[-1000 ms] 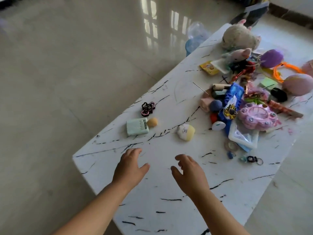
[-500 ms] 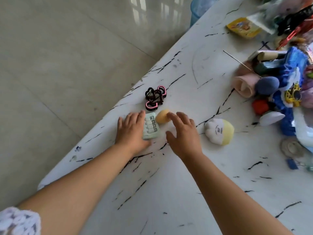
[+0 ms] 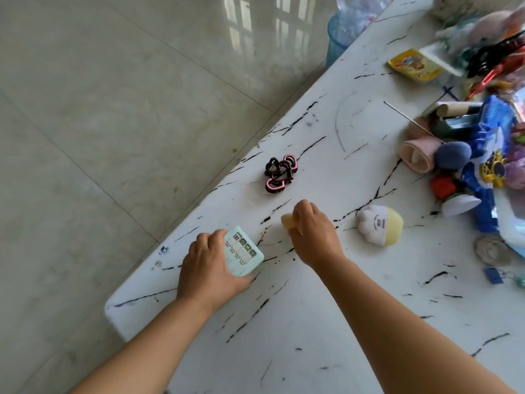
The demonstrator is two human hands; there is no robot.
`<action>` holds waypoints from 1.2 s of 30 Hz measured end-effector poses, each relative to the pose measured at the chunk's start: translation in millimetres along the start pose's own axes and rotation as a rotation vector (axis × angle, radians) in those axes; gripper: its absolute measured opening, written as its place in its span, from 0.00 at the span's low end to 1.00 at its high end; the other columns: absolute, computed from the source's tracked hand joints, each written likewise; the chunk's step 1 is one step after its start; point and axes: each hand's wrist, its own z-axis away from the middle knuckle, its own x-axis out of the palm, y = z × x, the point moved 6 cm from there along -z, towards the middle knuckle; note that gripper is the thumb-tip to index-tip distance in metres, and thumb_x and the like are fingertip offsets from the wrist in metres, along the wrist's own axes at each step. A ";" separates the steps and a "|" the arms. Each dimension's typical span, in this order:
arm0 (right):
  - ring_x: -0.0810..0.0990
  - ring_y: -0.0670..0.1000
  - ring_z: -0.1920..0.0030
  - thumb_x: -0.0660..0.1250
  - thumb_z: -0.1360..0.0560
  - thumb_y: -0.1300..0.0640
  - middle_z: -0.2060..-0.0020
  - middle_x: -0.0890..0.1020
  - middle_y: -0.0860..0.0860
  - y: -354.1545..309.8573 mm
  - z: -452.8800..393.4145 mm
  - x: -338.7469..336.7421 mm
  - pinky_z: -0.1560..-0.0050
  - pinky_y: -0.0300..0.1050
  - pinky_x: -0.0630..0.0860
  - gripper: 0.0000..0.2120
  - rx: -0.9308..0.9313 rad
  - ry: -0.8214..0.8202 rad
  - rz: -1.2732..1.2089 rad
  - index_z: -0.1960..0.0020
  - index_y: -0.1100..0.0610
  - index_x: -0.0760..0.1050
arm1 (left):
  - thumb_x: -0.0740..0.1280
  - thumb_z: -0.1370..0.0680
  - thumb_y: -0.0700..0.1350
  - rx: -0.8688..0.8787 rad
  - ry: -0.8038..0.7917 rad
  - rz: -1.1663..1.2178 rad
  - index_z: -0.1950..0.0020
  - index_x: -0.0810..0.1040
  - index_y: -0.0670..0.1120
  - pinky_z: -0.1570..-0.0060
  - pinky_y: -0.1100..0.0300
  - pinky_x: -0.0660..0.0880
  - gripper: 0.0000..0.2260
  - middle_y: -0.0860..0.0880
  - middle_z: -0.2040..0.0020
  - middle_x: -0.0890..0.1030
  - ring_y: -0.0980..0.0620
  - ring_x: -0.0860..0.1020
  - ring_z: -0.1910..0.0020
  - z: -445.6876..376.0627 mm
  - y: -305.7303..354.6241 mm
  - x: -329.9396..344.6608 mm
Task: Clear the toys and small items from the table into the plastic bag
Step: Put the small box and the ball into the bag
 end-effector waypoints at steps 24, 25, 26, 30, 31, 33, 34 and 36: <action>0.74 0.45 0.53 0.69 0.29 0.57 0.51 0.76 0.45 72.8 450.1 -186.9 0.55 0.35 0.66 0.18 0.617 0.523 -0.431 0.40 0.51 0.73 | 0.69 0.39 0.63 0.532 -0.301 -0.064 0.34 0.60 0.54 0.52 0.60 0.69 0.37 0.54 0.45 0.64 0.53 0.69 0.48 286.8 228.4 -57.8; 0.75 0.45 0.52 0.69 0.29 0.57 0.51 0.76 0.45 81.1 469.6 -194.5 0.54 0.34 0.66 0.18 0.619 0.541 -0.433 0.40 0.51 0.73 | 0.69 0.39 0.63 0.560 -0.318 -0.070 0.34 0.60 0.54 0.52 0.60 0.70 0.37 0.53 0.45 0.65 0.53 0.69 0.48 303.1 240.7 -52.7; 0.75 0.45 0.51 0.69 0.29 0.57 0.51 0.76 0.45 91.7 497.2 -204.1 0.53 0.34 0.66 0.17 0.625 0.570 -0.437 0.40 0.51 0.74 | 0.69 0.39 0.64 0.594 -0.339 -0.085 0.34 0.61 0.54 0.51 0.59 0.71 0.37 0.53 0.44 0.66 0.53 0.70 0.47 325.7 257.4 -45.7; 0.76 0.49 0.51 0.70 0.29 0.60 0.54 0.78 0.48 138.4 617.2 -232.0 0.52 0.31 0.65 0.16 0.700 0.678 -0.428 0.42 0.54 0.76 | 0.69 0.39 0.65 0.712 -0.388 -0.142 0.36 0.63 0.54 0.50 0.58 0.73 0.35 0.52 0.45 0.67 0.52 0.72 0.47 419.1 313.9 -10.6; 0.77 0.50 0.51 0.70 0.30 0.61 0.54 0.78 0.49 153.9 652.7 -236.5 0.51 0.33 0.66 0.16 0.737 0.707 -0.419 0.43 0.55 0.77 | 0.69 0.38 0.64 0.735 -0.397 -0.141 0.36 0.63 0.54 0.50 0.58 0.73 0.35 0.52 0.45 0.67 0.52 0.72 0.47 446.7 328.6 1.1; 0.77 0.50 0.51 0.71 0.31 0.60 0.53 0.78 0.50 184.5 722.8 -243.2 0.51 0.35 0.67 0.16 0.806 0.764 -0.403 0.44 0.54 0.77 | 0.70 0.39 0.63 0.788 -0.406 -0.147 0.37 0.64 0.55 0.51 0.58 0.73 0.34 0.53 0.45 0.67 0.52 0.73 0.47 501.2 357.9 28.1; 0.76 0.48 0.52 0.70 0.31 0.59 0.53 0.77 0.48 199.2 755.9 -246.7 0.53 0.34 0.66 0.16 0.837 0.789 -0.391 0.43 0.53 0.77 | 0.70 0.39 0.63 0.814 -0.407 -0.146 0.37 0.64 0.55 0.52 0.58 0.72 0.34 0.53 0.46 0.67 0.52 0.72 0.47 528.6 373.0 42.0; 0.74 0.45 0.53 0.69 0.30 0.56 0.52 0.75 0.46 225.4 812.1 -249.5 0.54 0.33 0.65 0.16 0.897 0.822 -0.387 0.43 0.50 0.75 | 0.71 0.39 0.62 0.854 -0.424 -0.120 0.39 0.65 0.54 0.55 0.59 0.69 0.32 0.54 0.47 0.66 0.52 0.73 0.47 576.8 400.5 67.4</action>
